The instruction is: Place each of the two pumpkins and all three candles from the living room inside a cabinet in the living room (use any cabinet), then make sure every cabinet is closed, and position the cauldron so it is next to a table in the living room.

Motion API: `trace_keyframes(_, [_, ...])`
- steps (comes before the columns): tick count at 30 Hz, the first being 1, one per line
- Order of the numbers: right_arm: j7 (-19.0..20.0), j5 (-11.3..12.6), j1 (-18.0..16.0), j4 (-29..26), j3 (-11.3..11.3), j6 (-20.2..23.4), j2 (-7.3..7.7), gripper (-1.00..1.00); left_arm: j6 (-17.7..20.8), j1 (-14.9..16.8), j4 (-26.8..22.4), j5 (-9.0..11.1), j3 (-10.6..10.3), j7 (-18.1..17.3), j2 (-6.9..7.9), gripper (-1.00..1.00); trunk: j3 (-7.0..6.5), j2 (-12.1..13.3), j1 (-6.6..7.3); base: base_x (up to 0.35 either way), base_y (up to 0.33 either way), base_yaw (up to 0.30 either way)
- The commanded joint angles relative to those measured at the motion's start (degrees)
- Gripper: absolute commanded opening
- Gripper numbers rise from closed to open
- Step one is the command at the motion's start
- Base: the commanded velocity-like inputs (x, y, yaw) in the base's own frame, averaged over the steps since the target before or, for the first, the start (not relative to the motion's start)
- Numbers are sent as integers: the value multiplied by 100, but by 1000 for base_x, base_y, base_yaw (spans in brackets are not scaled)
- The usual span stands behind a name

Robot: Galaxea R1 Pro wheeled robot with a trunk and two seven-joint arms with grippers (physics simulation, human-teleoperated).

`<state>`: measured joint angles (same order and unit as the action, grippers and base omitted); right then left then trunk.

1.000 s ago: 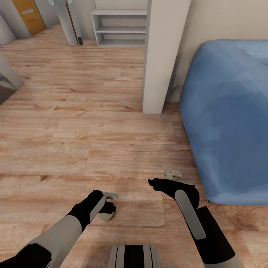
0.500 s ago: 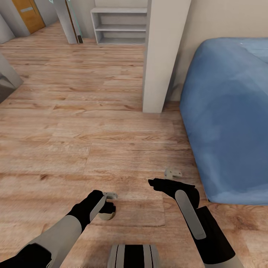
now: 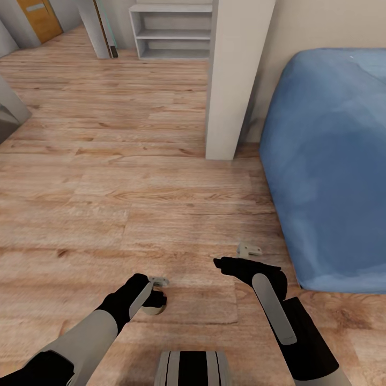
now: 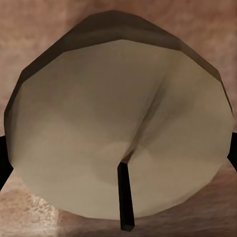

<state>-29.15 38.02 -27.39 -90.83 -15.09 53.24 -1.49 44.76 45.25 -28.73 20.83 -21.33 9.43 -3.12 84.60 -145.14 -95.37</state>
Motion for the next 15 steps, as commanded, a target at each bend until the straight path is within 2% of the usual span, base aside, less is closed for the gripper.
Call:
trace_keyframes(1, [-59, 56, -4, -5, -3, 11, 0, 100, 15, 2, -10, 87, -27, 43, 4, -100, 4, -1, 1, 0, 0, 0])
trace_keyframes(15, [-60, 56, -4, -5, -3, 13, 0, 100, 35, -4, -26, 88, 10, 17, 4, -100, 4, -1, 1, 0, 0, 0])
